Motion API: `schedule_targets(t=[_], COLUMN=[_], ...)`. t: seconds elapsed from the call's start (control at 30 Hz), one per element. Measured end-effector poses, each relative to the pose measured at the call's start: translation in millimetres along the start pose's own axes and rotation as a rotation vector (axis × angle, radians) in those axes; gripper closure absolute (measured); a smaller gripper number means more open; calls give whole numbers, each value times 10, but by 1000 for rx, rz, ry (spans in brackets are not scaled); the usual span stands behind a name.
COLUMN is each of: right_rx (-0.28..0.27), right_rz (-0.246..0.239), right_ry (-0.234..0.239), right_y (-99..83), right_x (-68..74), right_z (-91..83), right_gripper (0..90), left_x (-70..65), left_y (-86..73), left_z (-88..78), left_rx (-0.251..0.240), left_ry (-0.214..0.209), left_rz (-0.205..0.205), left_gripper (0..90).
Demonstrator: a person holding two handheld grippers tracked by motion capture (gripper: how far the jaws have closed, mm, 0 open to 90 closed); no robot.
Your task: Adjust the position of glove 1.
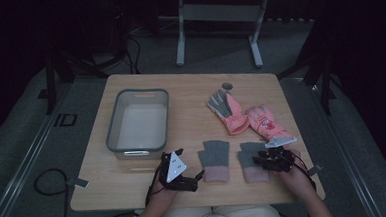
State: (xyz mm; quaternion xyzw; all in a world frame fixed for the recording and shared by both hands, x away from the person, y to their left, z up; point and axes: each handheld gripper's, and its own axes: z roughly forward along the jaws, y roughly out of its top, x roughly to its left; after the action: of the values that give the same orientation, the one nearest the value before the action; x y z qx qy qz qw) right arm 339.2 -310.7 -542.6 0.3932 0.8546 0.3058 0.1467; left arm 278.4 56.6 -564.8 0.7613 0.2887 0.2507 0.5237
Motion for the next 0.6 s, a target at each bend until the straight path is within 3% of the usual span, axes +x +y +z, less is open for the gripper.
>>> schedule_targets(t=[0.07,0.23,0.3,0.37,0.5,0.6], right_rx=[-10,1,-34,-70,-126,-153], right_rz=[29,98,135,127,116,115], right_ry=[-1,-1,17,13,58,73], right_y=[-11,35,109,219,462,611], right_x=[2,-7,3,49,154,250], right_z=[-4,-42,-139,-232,-384,-410], right_gripper=[803,842,847,848,848,849], left_x=[1,4,5,3,7,7], left_y=[0,-1,0,-1,-1,-1], left_z=[1,-3,-1,-1,-2,-1], left_rx=[0,-3,-2,-2,-3,-3], left_ry=[2,0,-1,-1,-3,-4], left_rz=[-2,-6,-5,-6,-7,-8], left_gripper=[0,0,0,0,0,0])
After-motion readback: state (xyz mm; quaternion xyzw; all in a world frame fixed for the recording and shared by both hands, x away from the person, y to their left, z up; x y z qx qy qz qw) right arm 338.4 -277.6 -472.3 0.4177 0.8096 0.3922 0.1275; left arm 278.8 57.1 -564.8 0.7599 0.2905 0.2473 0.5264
